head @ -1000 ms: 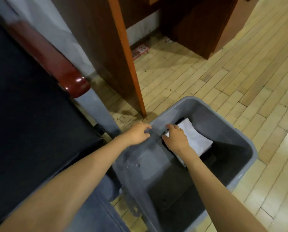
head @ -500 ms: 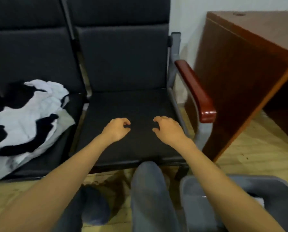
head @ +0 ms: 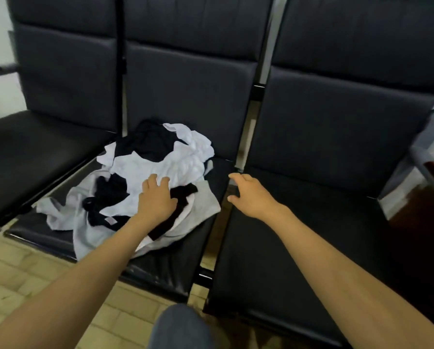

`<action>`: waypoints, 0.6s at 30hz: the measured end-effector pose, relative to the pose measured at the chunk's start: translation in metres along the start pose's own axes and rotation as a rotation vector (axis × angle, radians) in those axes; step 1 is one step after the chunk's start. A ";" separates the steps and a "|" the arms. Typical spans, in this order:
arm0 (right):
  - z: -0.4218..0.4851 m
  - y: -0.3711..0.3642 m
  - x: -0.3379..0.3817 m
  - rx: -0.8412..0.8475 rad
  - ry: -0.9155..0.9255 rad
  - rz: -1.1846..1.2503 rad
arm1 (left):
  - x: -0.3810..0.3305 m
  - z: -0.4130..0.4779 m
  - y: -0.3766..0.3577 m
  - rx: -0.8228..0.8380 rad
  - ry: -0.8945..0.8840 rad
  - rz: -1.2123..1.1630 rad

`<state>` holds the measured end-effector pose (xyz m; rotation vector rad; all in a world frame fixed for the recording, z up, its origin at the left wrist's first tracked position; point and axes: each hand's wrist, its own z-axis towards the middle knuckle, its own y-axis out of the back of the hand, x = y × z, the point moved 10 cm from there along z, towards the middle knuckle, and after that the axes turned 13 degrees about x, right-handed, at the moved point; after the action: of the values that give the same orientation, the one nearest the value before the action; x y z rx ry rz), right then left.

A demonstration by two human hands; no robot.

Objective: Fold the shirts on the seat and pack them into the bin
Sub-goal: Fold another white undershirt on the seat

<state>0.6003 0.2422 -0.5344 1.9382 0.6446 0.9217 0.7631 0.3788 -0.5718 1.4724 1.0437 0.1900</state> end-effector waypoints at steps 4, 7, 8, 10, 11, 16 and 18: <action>0.060 -0.023 0.043 0.059 0.074 -0.004 | 0.049 0.029 0.011 -0.114 0.096 -0.101; 0.095 -0.033 0.066 0.072 0.115 0.018 | 0.073 0.048 0.013 -0.157 0.107 -0.211; 0.106 -0.033 0.073 0.063 0.132 0.025 | 0.076 0.055 0.016 -0.180 0.092 -0.229; 0.129 -0.029 0.090 0.031 0.172 -0.009 | 0.075 0.071 0.030 -0.263 0.018 -0.267; 0.141 -0.027 0.098 0.020 0.190 -0.037 | 0.071 0.080 0.037 -0.299 -0.031 -0.292; 0.195 -0.028 0.119 0.044 0.239 -0.013 | 0.055 0.137 0.038 -0.074 -0.129 -0.395; 0.206 -0.043 0.115 0.090 0.237 -0.013 | 0.060 0.147 0.034 -0.018 -0.103 -0.264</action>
<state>0.8305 0.2464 -0.6023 1.9163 0.8472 1.1414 0.9114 0.3202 -0.6029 1.2996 1.1368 -0.0641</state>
